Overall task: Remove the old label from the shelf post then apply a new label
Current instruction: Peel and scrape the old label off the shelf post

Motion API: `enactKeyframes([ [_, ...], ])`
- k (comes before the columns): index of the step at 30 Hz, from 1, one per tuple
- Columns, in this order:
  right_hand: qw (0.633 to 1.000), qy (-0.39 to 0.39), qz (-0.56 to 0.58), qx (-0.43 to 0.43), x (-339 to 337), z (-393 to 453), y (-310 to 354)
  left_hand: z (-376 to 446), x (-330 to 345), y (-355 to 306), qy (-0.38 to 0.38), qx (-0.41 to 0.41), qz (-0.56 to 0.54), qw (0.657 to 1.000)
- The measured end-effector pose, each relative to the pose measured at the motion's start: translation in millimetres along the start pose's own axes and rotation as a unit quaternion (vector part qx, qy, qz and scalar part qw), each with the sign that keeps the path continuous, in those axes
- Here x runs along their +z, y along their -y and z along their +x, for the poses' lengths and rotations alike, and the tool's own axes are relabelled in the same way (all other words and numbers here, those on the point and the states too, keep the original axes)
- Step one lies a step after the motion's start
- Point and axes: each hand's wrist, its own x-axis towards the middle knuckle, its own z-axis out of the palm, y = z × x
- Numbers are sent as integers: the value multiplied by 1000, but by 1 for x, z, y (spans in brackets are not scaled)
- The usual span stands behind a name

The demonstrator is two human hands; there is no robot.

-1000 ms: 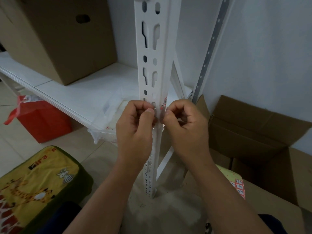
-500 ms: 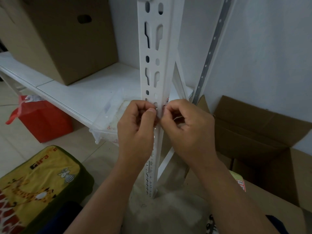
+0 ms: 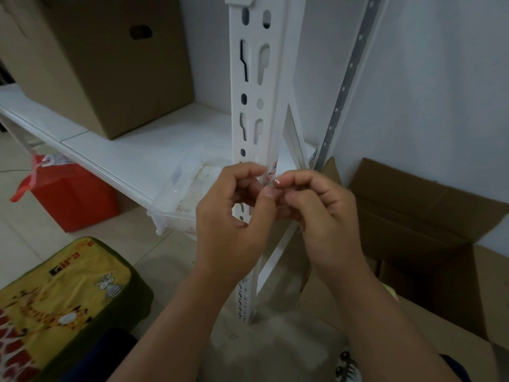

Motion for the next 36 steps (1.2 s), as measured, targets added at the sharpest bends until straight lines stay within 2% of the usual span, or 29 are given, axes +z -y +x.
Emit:
enactKeyframes([
  [6, 998, 41, 35, 24, -3, 1, -4, 1, -4, 4, 6, 87, 112, 990],
  [10, 993, 71, 69, 56, -1, 1, -4, -1, -4, 7, -25, 85, 150, 985],
  [14, 993, 71, 77, 58, 0, 1, -5, 2, -7, 7, -50, 23, 107, 993],
  [18, 997, -47, -64, 12, 0, 4, -7, 12, -14, 14, -54, -88, 84, 991],
  [20, 992, -69, -108, 15, 3, 6, -9, 19, -19, 28, -42, -155, 112, 981],
  [23, 993, -53, -102, 39, 8, 9, -13, 30, -26, 52, 18, -224, 209, 952],
  [25, 993, -49, -96, 41, 10, 10, -14, 34, -29, 72, 68, -243, 268, 930],
  [28, 995, -35, -95, 27, 9, 11, -15, 35, -33, 102, 96, -271, 333, 898],
  [33, 992, 2, -124, 1, 4, 11, -17, 33, -40, 120, 131, -289, 359, 878],
  [36, 986, 11, -168, -20, 2, 11, -19, 31, -40, 125, 123, -258, 403, 870],
])
